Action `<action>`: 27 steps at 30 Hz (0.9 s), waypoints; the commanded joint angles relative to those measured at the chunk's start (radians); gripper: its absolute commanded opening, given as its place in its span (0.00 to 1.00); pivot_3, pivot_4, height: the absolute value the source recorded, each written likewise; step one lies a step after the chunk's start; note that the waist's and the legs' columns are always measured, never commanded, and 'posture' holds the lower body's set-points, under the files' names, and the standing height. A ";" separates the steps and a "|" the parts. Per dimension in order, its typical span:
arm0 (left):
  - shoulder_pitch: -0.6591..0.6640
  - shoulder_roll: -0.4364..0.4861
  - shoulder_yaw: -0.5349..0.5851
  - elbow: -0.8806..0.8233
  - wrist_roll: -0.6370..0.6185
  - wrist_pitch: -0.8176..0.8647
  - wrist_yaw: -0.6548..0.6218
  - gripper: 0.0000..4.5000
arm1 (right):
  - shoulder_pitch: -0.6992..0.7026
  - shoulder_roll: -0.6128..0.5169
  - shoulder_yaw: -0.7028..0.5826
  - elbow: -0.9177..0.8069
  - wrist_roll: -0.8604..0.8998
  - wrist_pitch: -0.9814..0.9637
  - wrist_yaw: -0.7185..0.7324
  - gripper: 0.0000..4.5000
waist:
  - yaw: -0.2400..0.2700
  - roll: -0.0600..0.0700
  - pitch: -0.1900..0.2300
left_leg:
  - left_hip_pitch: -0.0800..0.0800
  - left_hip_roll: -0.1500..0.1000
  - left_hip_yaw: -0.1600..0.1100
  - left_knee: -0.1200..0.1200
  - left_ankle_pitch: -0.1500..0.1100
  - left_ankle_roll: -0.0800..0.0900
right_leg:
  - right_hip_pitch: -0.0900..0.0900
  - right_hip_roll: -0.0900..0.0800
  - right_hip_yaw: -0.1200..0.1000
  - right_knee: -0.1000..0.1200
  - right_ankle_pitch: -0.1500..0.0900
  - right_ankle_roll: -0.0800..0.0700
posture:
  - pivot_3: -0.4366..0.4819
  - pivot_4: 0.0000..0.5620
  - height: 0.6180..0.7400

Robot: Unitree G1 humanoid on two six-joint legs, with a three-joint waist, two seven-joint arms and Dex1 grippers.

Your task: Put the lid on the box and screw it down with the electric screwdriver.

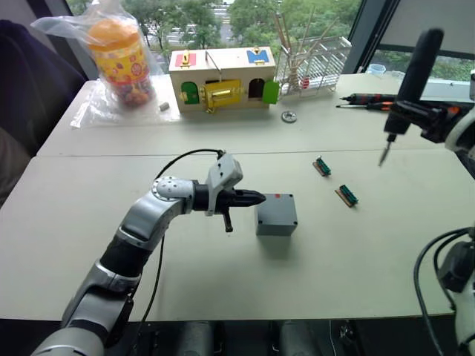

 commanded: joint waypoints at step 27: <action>-0.005 -0.065 -0.074 0.058 0.118 -0.037 -0.017 0.00 | 0.470 0.338 0.194 -0.569 0.310 -0.189 -0.305 0.41 | 0.021 0.000 0.000 | -0.002 -0.003 -0.003 0.002 0.000 0.001 | -0.002 0.000 0.003 0.001 0.000 0.000 | 0.48 0.27 0.74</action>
